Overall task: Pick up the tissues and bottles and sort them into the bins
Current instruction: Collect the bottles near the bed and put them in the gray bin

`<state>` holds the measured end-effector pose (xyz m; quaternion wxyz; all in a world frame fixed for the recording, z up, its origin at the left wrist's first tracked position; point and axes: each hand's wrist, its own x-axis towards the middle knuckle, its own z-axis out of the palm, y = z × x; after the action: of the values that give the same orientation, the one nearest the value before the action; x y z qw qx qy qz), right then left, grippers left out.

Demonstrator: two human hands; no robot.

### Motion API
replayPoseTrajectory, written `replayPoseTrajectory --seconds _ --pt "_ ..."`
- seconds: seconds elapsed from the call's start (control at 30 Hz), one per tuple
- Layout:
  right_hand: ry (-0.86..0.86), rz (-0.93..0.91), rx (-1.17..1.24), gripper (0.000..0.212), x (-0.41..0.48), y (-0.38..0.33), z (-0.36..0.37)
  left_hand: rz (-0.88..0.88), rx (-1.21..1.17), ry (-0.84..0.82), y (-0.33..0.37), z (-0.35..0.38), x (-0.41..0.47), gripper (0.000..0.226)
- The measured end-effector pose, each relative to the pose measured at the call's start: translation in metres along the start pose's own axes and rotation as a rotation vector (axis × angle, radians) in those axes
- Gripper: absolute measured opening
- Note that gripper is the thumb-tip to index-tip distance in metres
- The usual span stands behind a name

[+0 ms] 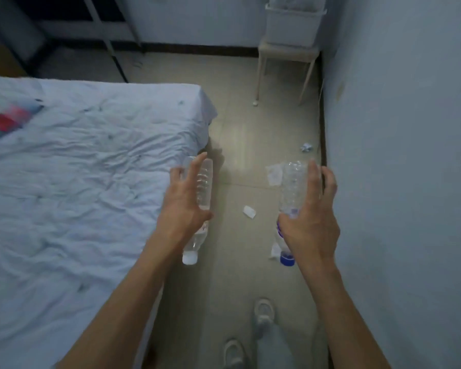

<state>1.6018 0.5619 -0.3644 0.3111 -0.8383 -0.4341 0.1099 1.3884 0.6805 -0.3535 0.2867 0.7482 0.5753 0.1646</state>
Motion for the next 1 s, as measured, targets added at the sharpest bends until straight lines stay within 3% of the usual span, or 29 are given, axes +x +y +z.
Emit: replayPoseTrajectory --seconds 0.17,0.27,0.4,0.63,1.0 --pt "0.027 -0.007 0.153 0.115 -0.082 -0.082 -0.128 0.027 -0.138 0.203 0.080 -0.126 -0.114 0.128" --pt "-0.073 -0.080 0.212 0.115 -0.102 -0.112 -0.152 -0.064 -0.209 0.401 0.085 -0.167 -0.175 0.129" --pt "-0.108 -0.174 0.222 0.120 -0.109 -0.143 -0.173 -0.124 -0.191 0.449 0.084 -0.191 -0.234 0.129" --pt "-0.241 -0.397 0.299 0.124 -0.154 -0.170 -0.175 -0.190 -0.167 0.618 0.085 -0.211 -0.313 0.128" --pt "-0.568 -0.704 0.436 0.122 -0.278 -0.259 -0.145 -0.496 -0.185 0.922 0.026 -0.256 -0.477 0.128"
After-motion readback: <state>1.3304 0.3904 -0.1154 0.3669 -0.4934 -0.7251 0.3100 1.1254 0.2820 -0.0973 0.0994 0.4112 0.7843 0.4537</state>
